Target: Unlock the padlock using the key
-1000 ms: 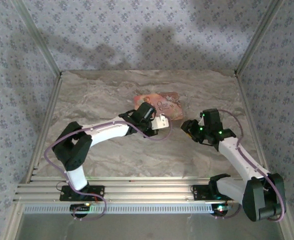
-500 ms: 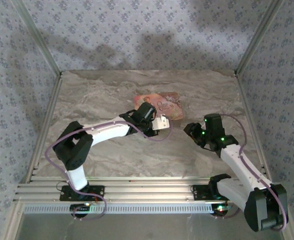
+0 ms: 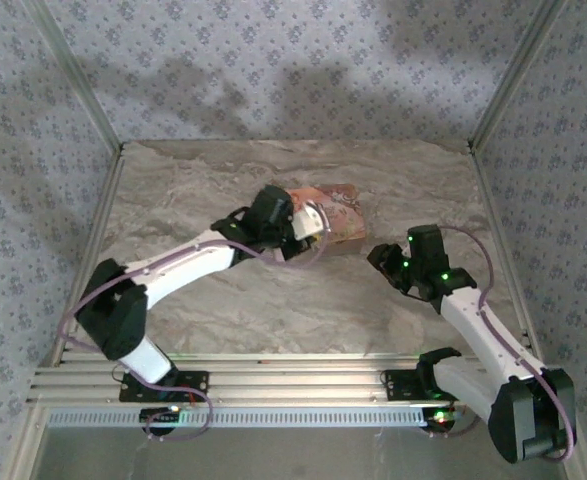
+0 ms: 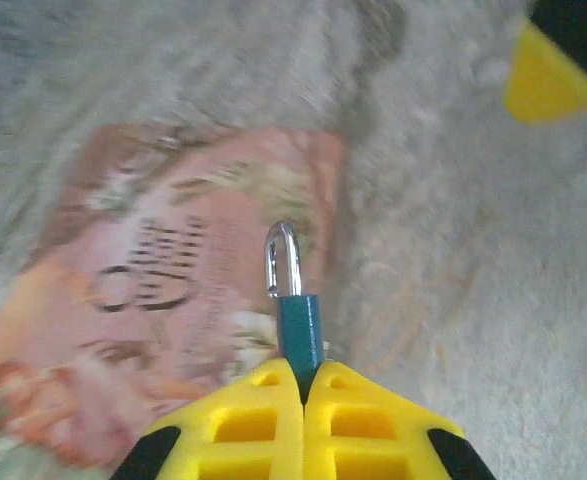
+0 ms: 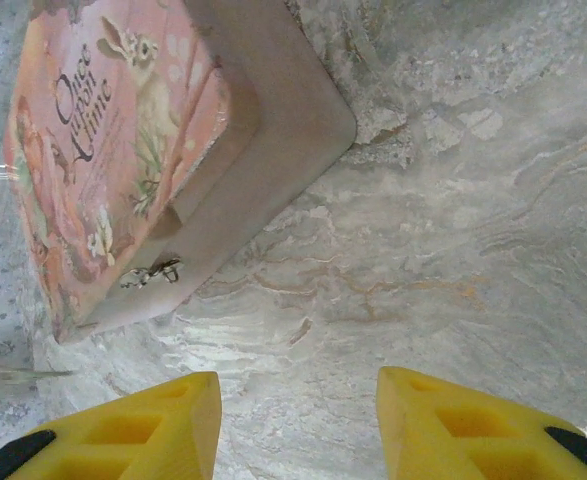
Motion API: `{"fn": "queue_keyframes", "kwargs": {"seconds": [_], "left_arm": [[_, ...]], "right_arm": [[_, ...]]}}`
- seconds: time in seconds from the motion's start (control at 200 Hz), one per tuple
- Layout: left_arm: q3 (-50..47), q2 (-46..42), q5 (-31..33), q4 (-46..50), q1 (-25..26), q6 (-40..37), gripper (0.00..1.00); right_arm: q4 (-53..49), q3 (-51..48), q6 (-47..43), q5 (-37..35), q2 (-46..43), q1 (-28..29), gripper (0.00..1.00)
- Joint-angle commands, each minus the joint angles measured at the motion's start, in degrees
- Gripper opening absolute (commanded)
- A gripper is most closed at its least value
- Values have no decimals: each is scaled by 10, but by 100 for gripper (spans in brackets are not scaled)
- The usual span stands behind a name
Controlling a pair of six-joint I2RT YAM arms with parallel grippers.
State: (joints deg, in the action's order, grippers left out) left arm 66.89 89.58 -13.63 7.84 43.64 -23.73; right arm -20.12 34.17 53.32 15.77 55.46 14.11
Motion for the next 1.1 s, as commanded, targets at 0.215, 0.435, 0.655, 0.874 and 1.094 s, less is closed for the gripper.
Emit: {"fn": "queue_keyframes", "kwargs": {"seconds": [0.215,0.435,0.655,0.874,1.094], "left_arm": [[-109,-133,-75,-14,-223,234,0],[-206,-156,-100,-26,-341,335,0],[-211,-99,-44,-6,-354,378,0],[-211,-79,-4,-12,-353,395,10],[-175,-106,35,34,-354,358,42]], "right_arm": [[-21,157,-50,-88,147,120,45],[-46,332,-95,-95,323,224,45],[-77,405,-122,-67,375,239,46],[-135,373,-144,-84,309,193,47],[-171,316,-169,-95,211,93,51]]}}
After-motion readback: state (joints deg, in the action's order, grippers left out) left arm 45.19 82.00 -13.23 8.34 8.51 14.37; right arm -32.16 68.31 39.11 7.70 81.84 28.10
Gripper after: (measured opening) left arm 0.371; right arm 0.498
